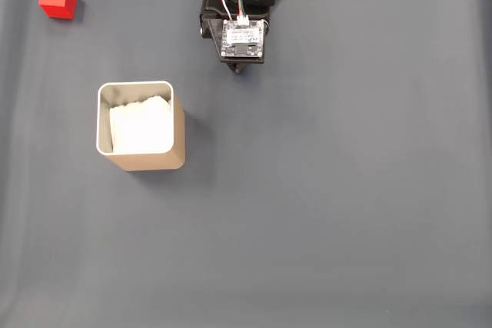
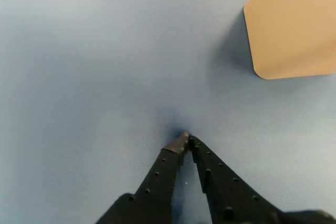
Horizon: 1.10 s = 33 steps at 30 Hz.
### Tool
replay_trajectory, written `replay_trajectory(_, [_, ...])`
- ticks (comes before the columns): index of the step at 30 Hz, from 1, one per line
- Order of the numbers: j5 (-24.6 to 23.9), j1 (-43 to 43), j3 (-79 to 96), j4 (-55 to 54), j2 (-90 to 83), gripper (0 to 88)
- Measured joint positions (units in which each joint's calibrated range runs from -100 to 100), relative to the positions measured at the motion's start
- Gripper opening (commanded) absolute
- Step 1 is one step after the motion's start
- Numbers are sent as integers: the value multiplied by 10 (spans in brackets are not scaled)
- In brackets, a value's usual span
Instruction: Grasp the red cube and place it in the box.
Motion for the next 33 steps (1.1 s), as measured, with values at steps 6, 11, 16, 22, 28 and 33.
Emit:
replay_trajectory(6, [0, 0, 0, 0, 0, 8])
replay_trajectory(11, [0, 0, 0, 0, 0, 2])
replay_trajectory(16, [0, 0, 0, 0, 0, 2])
replay_trajectory(22, [0, 0, 0, 0, 0, 2])
replay_trajectory(28, [-1, 0, 0, -19, 2, 2])
replay_trajectory(33, [-2, 0, 0, -89, 4, 2])
